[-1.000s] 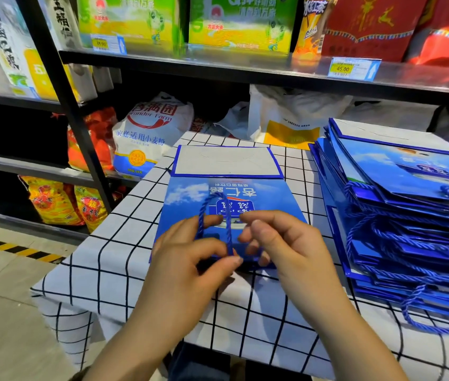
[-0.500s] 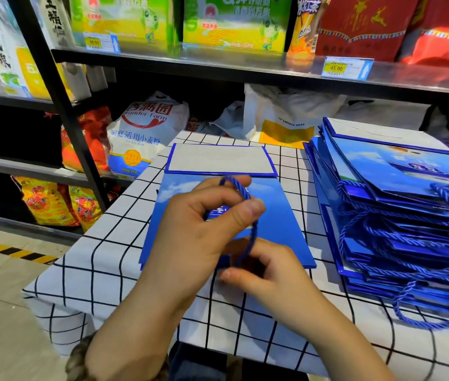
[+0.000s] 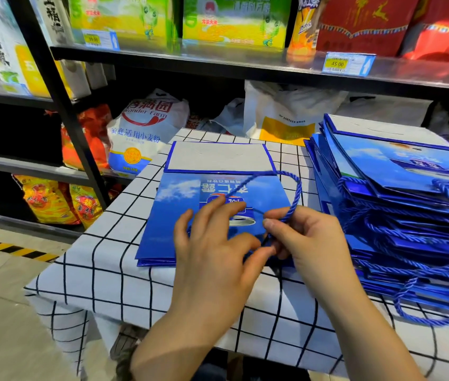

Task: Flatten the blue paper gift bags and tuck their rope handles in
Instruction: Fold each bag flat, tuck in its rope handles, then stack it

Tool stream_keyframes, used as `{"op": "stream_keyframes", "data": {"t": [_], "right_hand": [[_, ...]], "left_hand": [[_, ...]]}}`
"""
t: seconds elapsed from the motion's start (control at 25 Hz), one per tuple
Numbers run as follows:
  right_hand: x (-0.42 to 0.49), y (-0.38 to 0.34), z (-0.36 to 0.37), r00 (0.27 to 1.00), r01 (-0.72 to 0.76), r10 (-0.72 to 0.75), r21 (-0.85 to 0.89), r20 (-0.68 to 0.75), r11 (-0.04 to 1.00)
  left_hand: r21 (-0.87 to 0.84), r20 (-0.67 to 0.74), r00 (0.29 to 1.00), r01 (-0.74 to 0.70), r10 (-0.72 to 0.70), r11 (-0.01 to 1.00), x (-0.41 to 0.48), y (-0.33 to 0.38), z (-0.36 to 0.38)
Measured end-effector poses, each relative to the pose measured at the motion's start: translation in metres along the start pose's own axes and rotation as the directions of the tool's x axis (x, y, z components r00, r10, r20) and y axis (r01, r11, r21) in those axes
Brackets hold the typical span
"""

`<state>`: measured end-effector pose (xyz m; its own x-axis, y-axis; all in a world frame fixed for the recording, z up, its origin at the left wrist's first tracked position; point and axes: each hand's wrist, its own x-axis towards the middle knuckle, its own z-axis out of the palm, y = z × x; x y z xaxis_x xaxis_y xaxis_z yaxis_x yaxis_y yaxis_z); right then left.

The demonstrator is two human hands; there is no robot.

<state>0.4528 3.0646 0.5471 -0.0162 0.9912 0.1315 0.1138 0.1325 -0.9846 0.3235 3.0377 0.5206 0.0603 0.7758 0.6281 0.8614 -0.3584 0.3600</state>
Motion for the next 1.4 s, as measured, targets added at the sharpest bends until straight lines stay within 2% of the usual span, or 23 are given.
{"op": "stream_keyframes", "data": {"t": [0.12,0.2,0.32,0.4,0.48,0.52,0.68,0.76,0.88,1.12,1.4], "right_hand": [[-0.001,0.001,-0.003,1.0,-0.016,0.016,0.027,-0.009,1.0],[-0.001,0.0,-0.008,0.999,-0.038,0.038,0.072,0.013,0.997],[-0.002,0.002,-0.013,0.999,-0.028,0.028,0.023,0.028,0.999],[-0.001,0.005,-0.012,0.999,0.011,-0.015,-0.071,-0.044,0.997],[0.0,0.007,-0.011,0.993,0.043,-0.063,-0.199,-0.096,0.979],[0.0,0.007,-0.011,0.993,0.042,-0.066,-0.23,-0.098,0.972],[-0.002,0.008,-0.012,0.999,-0.01,0.001,-0.197,-0.046,0.98],[-0.002,0.012,-0.012,1.0,-0.011,0.004,-0.244,-0.028,0.97],[-0.003,0.017,-0.009,0.999,0.027,-0.014,-0.417,0.032,0.908],[-0.005,0.019,-0.001,0.985,0.129,-0.054,-0.489,0.164,0.863],[-0.004,0.018,-0.002,0.981,0.167,-0.08,-0.561,0.177,0.811]], "left_hand": [[0.055,0.045,0.999,0.006,-0.008,0.998,0.005,0.0,0.009],[0.015,0.027,0.999,0.024,-0.024,1.0,0.008,0.001,0.011],[-0.023,0.051,0.999,0.015,-0.014,1.0,0.015,-0.001,0.013],[-0.014,0.174,0.984,-0.027,0.029,1.0,0.019,-0.003,0.009],[0.032,0.368,0.93,-0.028,0.014,0.999,0.022,-0.002,0.006],[0.074,0.406,0.914,-0.044,0.01,0.996,0.02,-0.005,0.007],[0.082,0.404,0.907,-0.17,0.123,0.982,0.012,-0.019,-0.005],[0.082,0.342,0.923,-0.215,0.175,0.973,0.005,-0.034,-0.009],[0.043,0.317,0.924,-0.24,0.215,0.97,-0.004,-0.043,-0.017],[0.068,0.256,0.928,-0.296,0.27,0.953,-0.009,-0.047,-0.015],[0.08,0.216,0.935,-0.306,0.283,0.949,-0.009,-0.045,-0.014]]}}
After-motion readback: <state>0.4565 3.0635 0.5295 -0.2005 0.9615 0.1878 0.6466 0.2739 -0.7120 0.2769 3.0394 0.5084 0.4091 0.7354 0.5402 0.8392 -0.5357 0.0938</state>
